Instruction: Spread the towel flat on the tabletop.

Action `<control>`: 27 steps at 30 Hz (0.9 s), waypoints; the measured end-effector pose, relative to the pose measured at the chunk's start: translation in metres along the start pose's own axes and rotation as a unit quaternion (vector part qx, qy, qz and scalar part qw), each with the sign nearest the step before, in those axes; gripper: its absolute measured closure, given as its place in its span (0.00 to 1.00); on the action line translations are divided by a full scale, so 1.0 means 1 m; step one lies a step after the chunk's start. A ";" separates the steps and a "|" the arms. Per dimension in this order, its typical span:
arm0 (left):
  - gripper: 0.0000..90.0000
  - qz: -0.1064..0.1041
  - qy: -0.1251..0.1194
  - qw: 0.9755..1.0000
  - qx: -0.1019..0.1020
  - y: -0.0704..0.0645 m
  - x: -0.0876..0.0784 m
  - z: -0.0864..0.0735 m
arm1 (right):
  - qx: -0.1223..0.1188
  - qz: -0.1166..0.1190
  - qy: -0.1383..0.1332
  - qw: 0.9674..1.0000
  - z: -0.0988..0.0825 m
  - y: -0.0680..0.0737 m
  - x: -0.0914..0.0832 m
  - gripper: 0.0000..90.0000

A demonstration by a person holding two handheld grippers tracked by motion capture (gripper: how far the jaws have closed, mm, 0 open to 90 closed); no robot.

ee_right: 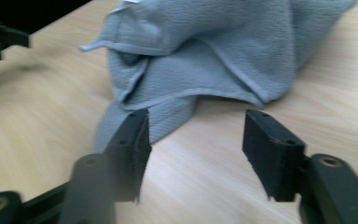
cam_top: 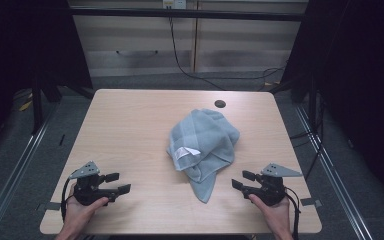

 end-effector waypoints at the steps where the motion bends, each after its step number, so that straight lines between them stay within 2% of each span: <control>1: 0.31 0.000 0.000 1.000 0.000 0.000 0.000 0.000 | -0.002 0.012 -0.004 1.000 0.001 0.002 0.000 0.54; 3: 0.31 0.007 0.007 1.000 0.002 0.002 0.002 -0.001 | -0.007 0.020 0.001 1.000 0.002 0.006 0.004 0.53; 5: 0.31 0.007 0.009 1.000 0.002 0.001 0.003 -0.001 | -0.016 0.027 0.012 0.999 0.004 0.009 0.009 0.52; 10: 0.32 0.005 0.012 1.000 0.004 -0.001 0.004 -0.003 | -0.031 0.038 0.017 0.999 0.016 0.016 0.021 0.54; 16: 0.33 0.006 0.002 1.000 0.004 -0.001 0.000 -0.001 | -0.044 0.046 0.028 0.998 0.028 0.022 0.038 0.54; 19: 0.33 0.008 0.005 1.000 0.004 0.000 -0.002 -0.003 | -0.060 0.059 0.029 0.996 0.043 0.032 0.053 0.60; 21: 0.33 0.006 0.003 1.000 0.003 0.001 -0.001 -0.003 | -0.075 0.080 0.031 0.994 0.052 0.041 0.060 0.65; 23: 0.33 0.007 0.006 1.000 0.003 0.001 0.000 -0.003 | -0.087 0.089 0.037 0.992 0.061 0.049 0.068 0.67; 25: 0.33 0.005 0.008 1.000 0.003 0.001 0.001 -0.003 | -0.094 0.090 0.037 0.991 0.071 0.053 0.077 0.63; 27: 0.33 0.005 0.008 1.000 0.003 0.001 0.001 -0.003 | -0.091 0.083 0.043 0.992 0.079 0.055 0.089 0.53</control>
Point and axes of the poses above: each handheld gripper's, and its own axes: x roughly forward along the jaws, z roughly out of its top, y roughly to its left, the point moved 6 cm from there along x, roughly forward along the jaws, and after that the axes turned 2 degrees about -z, right-handed, at the moved point
